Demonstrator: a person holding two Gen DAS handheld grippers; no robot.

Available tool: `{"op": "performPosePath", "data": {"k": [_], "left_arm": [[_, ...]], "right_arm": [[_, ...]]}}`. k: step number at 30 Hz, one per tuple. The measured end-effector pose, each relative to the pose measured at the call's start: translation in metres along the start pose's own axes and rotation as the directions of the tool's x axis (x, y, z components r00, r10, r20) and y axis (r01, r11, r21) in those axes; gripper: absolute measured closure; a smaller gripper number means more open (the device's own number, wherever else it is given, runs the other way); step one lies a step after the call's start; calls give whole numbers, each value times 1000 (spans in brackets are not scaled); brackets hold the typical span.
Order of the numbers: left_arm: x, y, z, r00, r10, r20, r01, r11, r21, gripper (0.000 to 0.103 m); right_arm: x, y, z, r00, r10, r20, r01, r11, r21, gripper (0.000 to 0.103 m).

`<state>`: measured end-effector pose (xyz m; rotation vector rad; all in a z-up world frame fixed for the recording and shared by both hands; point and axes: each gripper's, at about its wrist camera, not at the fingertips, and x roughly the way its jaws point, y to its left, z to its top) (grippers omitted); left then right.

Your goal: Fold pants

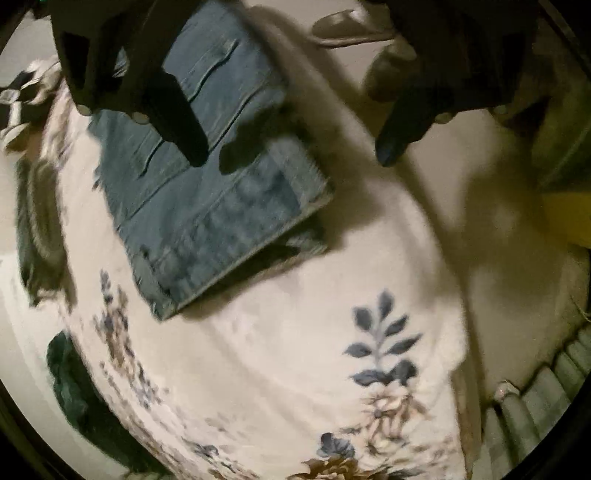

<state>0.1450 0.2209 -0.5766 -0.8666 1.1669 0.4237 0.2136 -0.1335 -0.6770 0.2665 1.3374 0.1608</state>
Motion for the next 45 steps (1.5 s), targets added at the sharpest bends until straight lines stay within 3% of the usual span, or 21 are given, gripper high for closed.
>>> {"op": "performPosePath", "data": {"k": [1, 2, 6, 9, 14, 19, 23, 26, 28, 32, 34, 38, 44, 45], "left_arm": [[3, -1, 3, 1000, -8, 9, 8, 1000, 6, 36], [7, -2, 6, 1000, -18, 6, 18, 1000, 13, 44], [20, -6, 16, 998, -54, 16, 54, 998, 21, 44], [19, -11, 13, 998, -48, 40, 47, 998, 34, 45], [0, -18, 2, 991, -64, 118, 56, 996, 77, 79], [-48, -48, -13, 968, -108, 225, 66, 980, 187, 85], [-95, -94, -35, 943, -170, 288, 78, 949, 306, 85], [-128, -139, -61, 921, -232, 313, 85, 905, 418, 86], [-149, -174, -90, 907, -292, 304, 106, 856, 507, 86], [-164, -232, -152, 899, -381, 217, 159, 745, 648, 86], [-163, -262, -195, 898, -412, 153, 181, 664, 725, 86], [-143, -301, -263, 904, -426, 27, 236, 552, 800, 86], [-90, -339, -343, 927, -360, -101, 264, 438, 859, 86], [-80, -343, -358, 932, -343, -116, 259, 409, 875, 86]], "right_arm": [[-1, 1, 2, 1000, 10, -4, -10, 1000, 5, 55], [-2, 5, 4, 1000, 26, -8, -26, 1000, 9, 55], [-6, 21, 8, 982, 181, -45, -181, 983, 13, 51], [-7, 24, 5, 968, 243, -57, -241, 970, 32, 49], [-8, 1, 4, 979, 202, -30, -197, 972, 131, 49], [-18, -40, 1, 990, 139, 22, -140, 960, 244, 49], [-34, -76, -6, 993, 98, 64, -113, 943, 314, 49], [-51, -105, -15, 993, 76, 86, -102, 927, 360, 49], [-67, -125, -23, 993, 59, 105, -95, 918, 384, 49], [-101, -173, -43, 989, 9, 145, -72, 896, 438, 49], [-114, -198, -53, 987, -18, 157, -59, 879, 472, 49], [-138, -253, -69, 983, -75, 170, -30, 838, 545, 49], [-153, -315, -97, 977, -161, 142, 41, 792, 610, 49], [-153, -321, -101, 977, -166, 134, 48, 785, 617, 49]]}}
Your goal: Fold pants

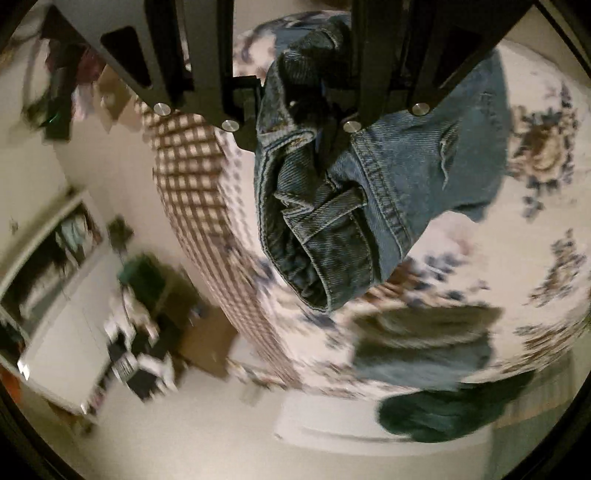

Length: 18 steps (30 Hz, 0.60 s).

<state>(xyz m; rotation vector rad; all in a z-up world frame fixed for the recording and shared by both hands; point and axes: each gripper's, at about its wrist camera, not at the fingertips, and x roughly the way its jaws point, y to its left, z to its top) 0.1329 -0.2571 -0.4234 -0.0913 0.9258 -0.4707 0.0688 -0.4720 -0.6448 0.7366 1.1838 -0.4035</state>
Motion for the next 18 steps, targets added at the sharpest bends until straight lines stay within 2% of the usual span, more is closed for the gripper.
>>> {"op": "performPosePath", "data": {"k": [3, 6, 9, 10, 11, 13, 16, 18], "left_arm": [[32, -26, -16, 995, -6, -96, 14, 997, 79, 85], [50, -36, -25, 979, 10, -206, 13, 994, 108, 80], [47, -29, -22, 964, -21, -267, 34, 998, 44, 69], [44, -24, -18, 958, -33, -285, 41, 999, 22, 56], [42, -24, -18, 954, -46, -296, 51, 999, 7, 38], [28, -11, -8, 954, -78, -289, 67, 997, -47, 19], [12, 14, 8, 957, -113, -267, 87, 990, -109, 17], [-2, 38, 21, 965, -103, -239, 67, 986, -153, 17]], "right_arm": [[2, -19, 0, 1000, -22, -20, 23, 1000, 21, 49], [6, -25, 1, 998, -19, -62, 20, 1000, 12, 49], [6, -28, 6, 996, -1, -87, 2, 1000, 7, 34], [4, -29, 9, 996, 9, -87, -8, 1000, 13, 27], [2, -30, 13, 996, 28, -85, -25, 999, 28, 24], [-3, -29, 23, 995, 64, -80, -60, 997, 55, 16], [-9, -17, 43, 987, 148, -59, -143, 986, 84, 11], [-9, -1, 57, 977, 209, -44, -206, 976, 75, 8]]}}
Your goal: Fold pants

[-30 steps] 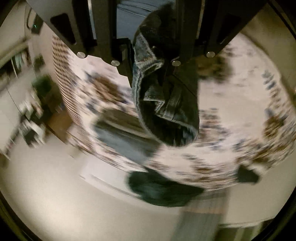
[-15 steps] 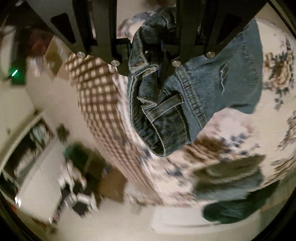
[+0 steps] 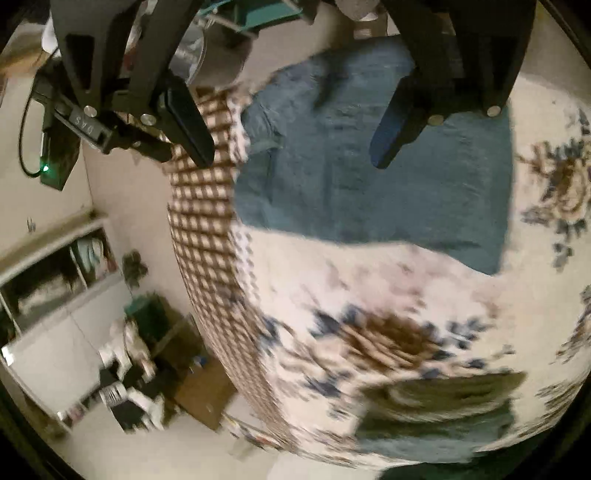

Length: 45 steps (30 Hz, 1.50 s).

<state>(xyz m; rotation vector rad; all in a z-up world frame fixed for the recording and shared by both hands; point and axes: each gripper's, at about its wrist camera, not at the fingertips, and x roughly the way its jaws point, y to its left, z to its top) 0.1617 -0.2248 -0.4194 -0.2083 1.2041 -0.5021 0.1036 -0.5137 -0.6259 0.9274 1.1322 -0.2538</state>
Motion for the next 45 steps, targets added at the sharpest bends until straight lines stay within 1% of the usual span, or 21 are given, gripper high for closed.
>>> {"op": "performPosePath", "data": {"k": [2, 6, 9, 10, 11, 12, 13, 16, 18, 20, 22, 24, 25, 27, 28, 29, 31, 34, 37, 40, 45], "left_arm": [[-10, 23, 12, 999, 37, 18, -36, 999, -37, 17], [-5, 90, 32, 982, 187, -3, -186, 976, -115, 17], [10, 130, 40, 969, 243, -44, -247, 956, -156, 17], [17, 144, 43, 967, 248, -65, -255, 951, -175, 17], [22, 153, 43, 966, 248, -74, -258, 948, -185, 17], [28, 164, 45, 965, 247, -86, -260, 946, -196, 17], [35, 171, 47, 965, 244, -99, -260, 943, -208, 17], [52, 183, 53, 968, 217, -127, -242, 942, -233, 17], [70, 185, 57, 969, 194, -153, -226, 946, -232, 17], [88, 189, 63, 966, 183, -181, -223, 946, -234, 15], [106, 194, 66, 960, 181, -212, -230, 944, -235, 13], [109, 197, 72, 960, 175, -217, -228, 941, -250, 13], [104, 197, 73, 960, 183, -212, -233, 942, -243, 13], [88, 193, 73, 965, 189, -182, -229, 946, -230, 13], [76, 190, 70, 970, 183, -162, -218, 949, -229, 13], [63, 190, 66, 974, 175, -142, -205, 950, -236, 13], [41, 190, 53, 983, 145, -116, -171, 950, -262, 13], [23, 185, 25, 987, 101, -127, -135, 944, -302, 13], [31, 181, 1, 982, 72, -173, -123, 944, -306, 13], [50, 183, -21, 975, 48, -219, -115, 945, -307, 13], [73, 188, -31, 973, 5, -230, -76, 951, -300, 13]], "right_arm": [[14, 19, 12, 998, 53, -21, -54, 998, -40, 7], [72, 48, 29, 987, 92, -133, -107, 988, -109, 7], [126, 47, 38, 957, 116, -267, -133, 990, -48, 8], [137, 44, 38, 946, 130, -297, -139, 990, -11, 24], [143, 42, 38, 938, 168, -302, -170, 985, 20, 66], [144, 44, 36, 938, 173, -299, -177, 984, 13, 85], [140, 49, 34, 946, 145, -289, -156, 988, -16, 94], [116, 52, 30, 974, 91, -209, -105, 993, -58, 97], [106, 43, 31, 986, 16, -168, -27, 997, -67, 97], [106, 28, 32, 987, -45, -152, 38, 998, -46, 97], [112, 20, 35, 984, -53, -172, 50, 998, -25, 97], [117, 26, 39, 979, -68, -190, 57, 997, -61, 95], [119, 27, 40, 977, -57, -207, 46, 997, -56, 90], [112, 25, 43, 972, -23, -235, 17, 999, -30, 61], [102, 22, 42, 974, -8, -227, 3, 1000, -23, 38], [91, 19, 39, 978, 13, -209, -16, 1000, -12, 25], [65, 9, 26, 981, 61, -186, -58, 998, 21, 14], [42, -12, -10, 975, 126, -184, -109, 989, 103, 13], [53, -30, -51, 957, 175, -231, -133, 974, 184, 13], [85, -42, -80, 933, 257, -251, -188, 945, 268, 13], [136, -39, -91, 924, 309, -225, -246, 931, 269, 11]]}}
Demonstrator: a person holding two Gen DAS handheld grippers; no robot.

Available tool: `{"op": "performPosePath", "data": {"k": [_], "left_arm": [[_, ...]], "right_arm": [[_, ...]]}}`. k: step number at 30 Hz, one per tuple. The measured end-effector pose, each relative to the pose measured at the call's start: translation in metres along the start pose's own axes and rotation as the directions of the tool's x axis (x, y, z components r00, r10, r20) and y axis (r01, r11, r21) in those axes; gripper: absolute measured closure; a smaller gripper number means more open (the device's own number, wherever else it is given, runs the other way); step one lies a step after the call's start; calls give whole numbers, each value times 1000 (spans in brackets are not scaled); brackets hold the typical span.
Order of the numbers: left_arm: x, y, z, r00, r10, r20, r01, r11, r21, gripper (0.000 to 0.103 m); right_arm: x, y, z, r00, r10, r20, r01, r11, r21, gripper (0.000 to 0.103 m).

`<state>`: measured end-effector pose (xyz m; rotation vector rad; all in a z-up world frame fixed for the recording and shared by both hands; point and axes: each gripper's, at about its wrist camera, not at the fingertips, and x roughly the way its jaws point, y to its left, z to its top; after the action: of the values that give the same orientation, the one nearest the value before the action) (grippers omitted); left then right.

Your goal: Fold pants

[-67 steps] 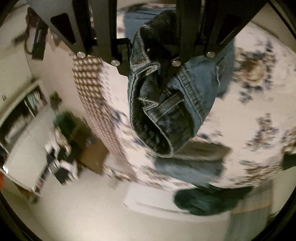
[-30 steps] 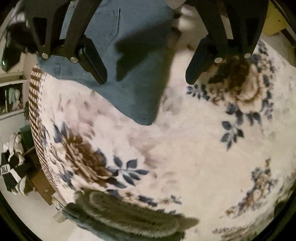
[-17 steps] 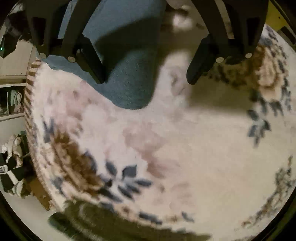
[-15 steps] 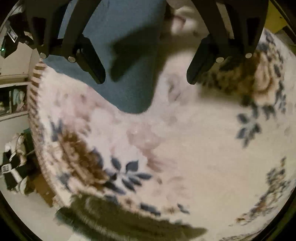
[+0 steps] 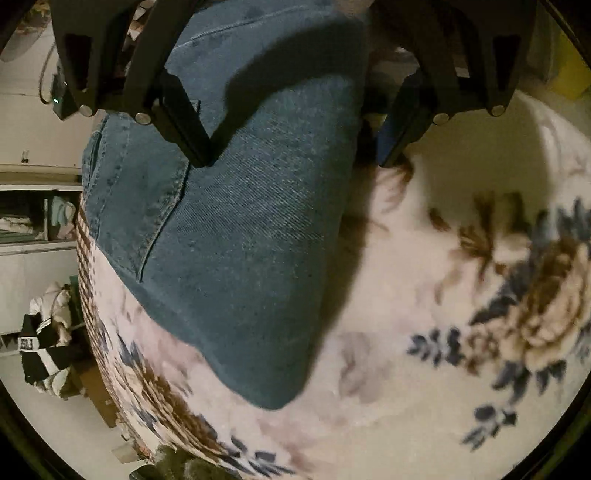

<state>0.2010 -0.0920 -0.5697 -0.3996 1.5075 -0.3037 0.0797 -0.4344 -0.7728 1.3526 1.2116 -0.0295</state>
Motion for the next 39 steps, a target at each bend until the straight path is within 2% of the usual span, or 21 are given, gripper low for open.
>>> {"op": "performPosePath", "data": {"k": [1, 2, 3, 6, 8, 12, 13, 14, 15, 16, 18, 19, 20, 25, 31, 34, 39], "left_arm": [[2, 1, 2, 1000, -11, 1, 11, 1000, 1, 13], [3, 2, 3, 1000, -18, 5, 18, 1000, 6, 12], [3, 1, 4, 1000, -21, 7, 21, 1000, 12, 12], [7, 0, 4, 1000, -29, 12, 29, 999, 34, 12], [9, 0, 4, 999, -38, 14, 37, 999, 34, 11], [11, -2, 8, 998, -49, 36, 49, 999, 16, 10], [10, 0, 6, 998, -50, 39, 50, 999, 15, 10], [8, 0, 5, 998, -51, 44, 50, 999, 14, 13], [7, -2, 5, 997, -59, 54, 58, 998, 23, 20], [5, -2, 3, 995, -82, 57, 80, 996, 34, 49], [-5, 1, -1, 995, -79, 65, 76, 996, 40, 63], [-7, 0, -1, 994, -86, 70, 84, 996, 41, 75], [-14, 0, -2, 992, -99, 82, 96, 995, 38, 82], [-44, -9, -6, 987, -126, 104, 122, 992, 42, 87], [-110, -30, -4, 980, -140, 142, 135, 990, 43, 89], [-140, -40, 6, 976, -141, 164, 137, 990, 37, 89], [-190, -65, 43, 968, -142, 207, 134, 990, 52, 90]], "right_arm": [[3, 0, 1, 1000, 23, 9, -23, 1000, 8, 3], [5, 1, 2, 999, 36, 17, -37, 999, 19, 2], [7, 3, 2, 999, 48, 20, -49, 998, 30, 2], [7, 10, 2, 988, 154, 27, -155, 987, 32, 3], [16, 12, 4, 994, 104, 30, -104, 995, 1, 4], [24, 12, 5, 993, 110, 53, -111, 994, 15, 5], [22, 16, 2, 994, 91, 64, -91, 996, -1, 26], [22, 18, 1, 996, 64, 64, -63, 998, -9, 55], [21, 19, -1, 996, 61, 68, -60, 998, -9, 55], [21, 21, -3, 996, 58, 75, -58, 998, -10, 57], [21, 27, -8, 996, 34, 88, -32, 999, -26, 61], [20, 31, -10, 995, 26, 95, -23, 999, -33, 62], [19, 34, -13, 995, 18, 100, -15, 999, -36, 64], [6, 59, -27, 994, 2, 113, 5, 998, -62, 68], [-32, 103, -46, 995, 14, 95, -4, 994, -108, 69], [-49, 135, -50, 996, 29, 88, -17, 990, -140, 70], [-78, 205, -42, 991, 80, 109, -52, 969, -240, 70]]}}
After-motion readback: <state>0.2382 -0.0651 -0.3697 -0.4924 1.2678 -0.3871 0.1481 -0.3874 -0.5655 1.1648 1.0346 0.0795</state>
